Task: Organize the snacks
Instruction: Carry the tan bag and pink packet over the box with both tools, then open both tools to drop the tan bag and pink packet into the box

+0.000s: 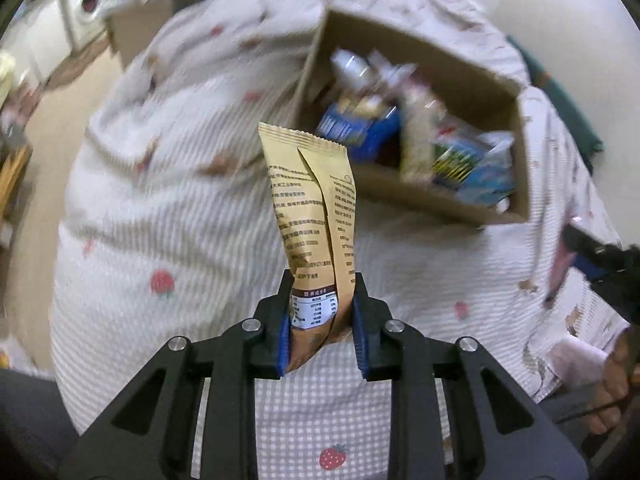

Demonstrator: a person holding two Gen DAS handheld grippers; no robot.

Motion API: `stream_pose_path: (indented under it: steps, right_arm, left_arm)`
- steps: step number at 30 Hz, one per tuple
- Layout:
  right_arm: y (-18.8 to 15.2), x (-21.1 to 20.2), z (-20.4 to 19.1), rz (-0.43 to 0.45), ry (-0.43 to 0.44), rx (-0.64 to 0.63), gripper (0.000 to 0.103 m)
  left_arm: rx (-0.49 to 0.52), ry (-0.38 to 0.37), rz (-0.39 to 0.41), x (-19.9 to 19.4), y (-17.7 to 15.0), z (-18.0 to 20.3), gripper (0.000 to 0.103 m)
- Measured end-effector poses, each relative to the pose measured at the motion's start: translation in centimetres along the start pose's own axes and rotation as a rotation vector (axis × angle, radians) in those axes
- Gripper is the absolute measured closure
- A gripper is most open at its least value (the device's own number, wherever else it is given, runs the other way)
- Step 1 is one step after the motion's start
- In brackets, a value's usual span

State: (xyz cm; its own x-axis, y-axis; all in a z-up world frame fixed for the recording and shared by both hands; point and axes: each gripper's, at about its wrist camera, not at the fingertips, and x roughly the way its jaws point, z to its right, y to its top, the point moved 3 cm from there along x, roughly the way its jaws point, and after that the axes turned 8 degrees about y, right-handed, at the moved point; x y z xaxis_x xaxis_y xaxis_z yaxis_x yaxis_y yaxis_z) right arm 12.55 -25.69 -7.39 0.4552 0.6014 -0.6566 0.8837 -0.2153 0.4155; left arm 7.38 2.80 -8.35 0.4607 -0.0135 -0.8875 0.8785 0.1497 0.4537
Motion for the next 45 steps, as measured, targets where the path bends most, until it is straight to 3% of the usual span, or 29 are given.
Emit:
stream_pose_path:
  steps: [7, 8, 18, 27, 36, 43, 45]
  right_arm:
    - [1.5, 0.0, -0.9, 0.013, -0.01, -0.056, 0.066]
    - [2.0, 0.0, -0.9, 0.018, -0.01, -0.062, 0.066]
    - [6.3, 2.2, -1.2, 0.051, -0.012, -0.116, 0.065]
    - [10.2, 4.7, -1.1, 0.08, -0.002, -0.145, 0.065]
    - [12.5, 6.8, 0.1, 0.073, 0.058, -0.08, 0.065]
    - [13.5, 6.7, 0.9, 0.105, 0.146, -0.01, 0.05]
    - [13.6, 6.7, 1.2, 0.099, 0.164, 0.017, 0.051]
  left_arm:
    - [0.092, -0.035, 0.078, -2.3, 4.0, 3.0, 0.082]
    - [0.105, -0.036, 0.087, -1.6, 5.4, 5.5, 0.082]
    - [0.192, -0.063, 0.113, 0.5, 11.3, 10.2, 0.082]
    - [0.208, -0.086, 0.067, 4.0, 13.9, 13.5, 0.082]
    - [0.264, -0.081, 0.069, 5.9, 15.3, 15.7, 0.081]
    - [0.262, -0.081, 0.06, 6.5, 15.9, 15.7, 0.08]
    - [0.264, -0.078, 0.06, 6.4, 15.9, 15.7, 0.077]
